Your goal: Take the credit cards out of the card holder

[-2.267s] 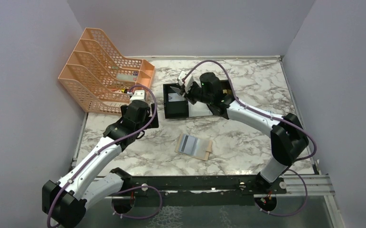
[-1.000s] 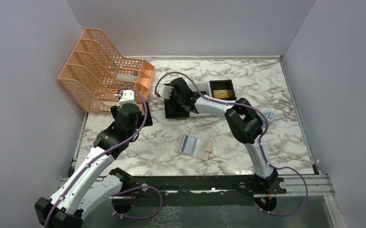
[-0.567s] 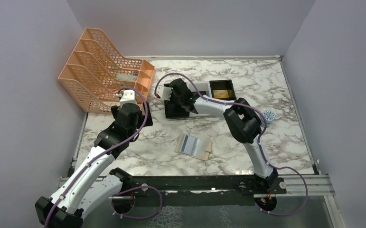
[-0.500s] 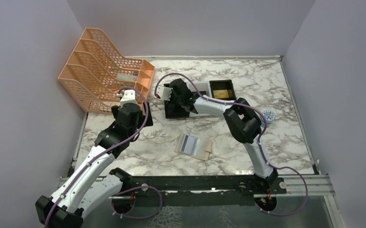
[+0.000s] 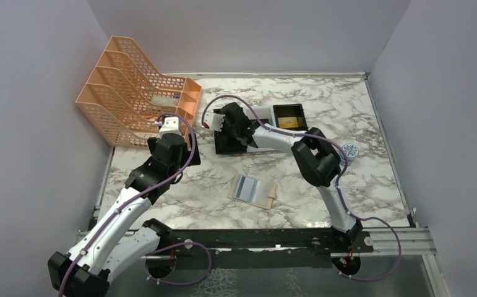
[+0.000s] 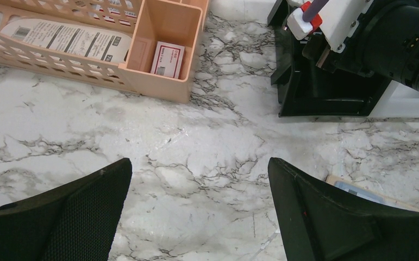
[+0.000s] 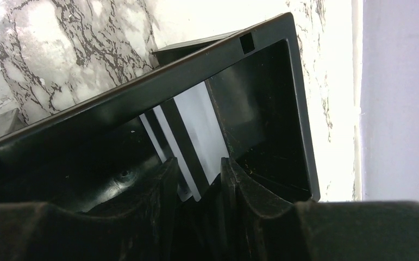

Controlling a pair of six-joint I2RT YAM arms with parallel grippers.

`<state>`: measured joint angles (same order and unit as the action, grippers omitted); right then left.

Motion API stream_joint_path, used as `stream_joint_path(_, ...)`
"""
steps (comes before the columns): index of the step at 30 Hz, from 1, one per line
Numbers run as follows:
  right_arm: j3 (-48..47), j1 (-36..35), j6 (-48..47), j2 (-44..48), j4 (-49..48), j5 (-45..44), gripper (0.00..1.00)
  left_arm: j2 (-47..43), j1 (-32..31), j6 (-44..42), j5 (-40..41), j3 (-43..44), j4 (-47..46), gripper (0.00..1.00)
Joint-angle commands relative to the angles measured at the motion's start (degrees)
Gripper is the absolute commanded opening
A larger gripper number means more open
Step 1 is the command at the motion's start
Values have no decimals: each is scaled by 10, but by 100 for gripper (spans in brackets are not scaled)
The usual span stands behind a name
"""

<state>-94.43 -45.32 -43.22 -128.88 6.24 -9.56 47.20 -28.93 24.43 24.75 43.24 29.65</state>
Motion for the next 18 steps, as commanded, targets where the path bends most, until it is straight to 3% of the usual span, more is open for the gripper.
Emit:
stream_joint_path(1, -14, -3, 10, -7, 6, 13, 36, -1, 3, -9, -13, 0, 3, 99)
stream_joint_path(8, -20, -4, 41, 0, 9, 12, 38, 1, 4, -9, -14, 0, 4, 99)
stream_joint_path(18, -18, -4, 263, 45, -3, 58, 36, -2, 7, -9, -13, 1, 4, 99)
